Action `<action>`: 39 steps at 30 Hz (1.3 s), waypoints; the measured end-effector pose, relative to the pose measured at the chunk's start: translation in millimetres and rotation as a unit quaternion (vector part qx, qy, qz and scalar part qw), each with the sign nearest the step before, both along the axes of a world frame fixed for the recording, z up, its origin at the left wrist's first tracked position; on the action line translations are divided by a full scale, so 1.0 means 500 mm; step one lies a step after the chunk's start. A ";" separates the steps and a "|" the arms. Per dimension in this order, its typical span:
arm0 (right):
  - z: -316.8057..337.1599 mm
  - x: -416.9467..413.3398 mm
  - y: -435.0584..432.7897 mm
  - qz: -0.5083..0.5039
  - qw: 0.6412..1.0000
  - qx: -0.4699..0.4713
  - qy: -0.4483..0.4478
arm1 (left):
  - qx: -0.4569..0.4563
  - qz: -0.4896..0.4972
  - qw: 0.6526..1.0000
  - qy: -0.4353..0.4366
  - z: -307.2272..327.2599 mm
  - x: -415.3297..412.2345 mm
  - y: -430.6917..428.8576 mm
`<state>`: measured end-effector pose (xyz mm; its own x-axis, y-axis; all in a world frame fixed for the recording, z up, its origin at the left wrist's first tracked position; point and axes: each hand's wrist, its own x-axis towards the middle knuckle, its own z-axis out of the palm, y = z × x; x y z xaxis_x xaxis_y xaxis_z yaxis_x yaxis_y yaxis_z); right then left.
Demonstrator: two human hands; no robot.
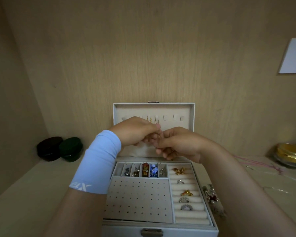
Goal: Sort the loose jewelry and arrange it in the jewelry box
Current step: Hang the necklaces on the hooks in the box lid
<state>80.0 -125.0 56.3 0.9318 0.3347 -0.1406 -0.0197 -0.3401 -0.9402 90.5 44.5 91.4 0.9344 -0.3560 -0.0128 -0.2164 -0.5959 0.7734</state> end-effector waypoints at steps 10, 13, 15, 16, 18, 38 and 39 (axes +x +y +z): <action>0.030 -0.007 -0.025 -0.084 0.971 -0.179 -0.133 | 0.037 0.033 0.999 -0.016 -0.030 0.014 0.004; 0.043 -0.014 -0.034 -0.084 0.967 -0.176 -0.163 | 0.048 -0.006 0.999 0.018 -0.049 0.015 -0.014; 0.047 -0.013 -0.038 -0.095 0.959 -0.189 -0.189 | 0.006 -0.021 0.999 0.036 -0.056 0.012 -0.032; 0.048 -0.011 -0.039 -0.106 0.957 -0.182 -0.202 | -0.025 -0.031 0.998 0.049 -0.059 0.009 -0.040; 0.049 -0.007 -0.040 -0.128 0.956 -0.147 -0.219 | -0.071 -0.043 0.994 0.072 -0.063 0.003 -0.050; 0.022 -0.008 -0.042 -0.052 0.995 -0.018 -0.083 | -0.077 0.003 0.994 -0.075 -0.017 -0.008 -0.005; 0.023 -0.007 -0.042 -0.063 0.994 -0.011 -0.085 | -0.069 0.010 0.995 -0.076 -0.017 -0.004 0.002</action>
<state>76.3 -145.8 67.6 0.9771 0.2121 0.0177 0.0960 -0.3647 -0.9262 88.5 45.4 82.7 0.9289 -0.3254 0.1769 -0.3260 -0.4913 0.8077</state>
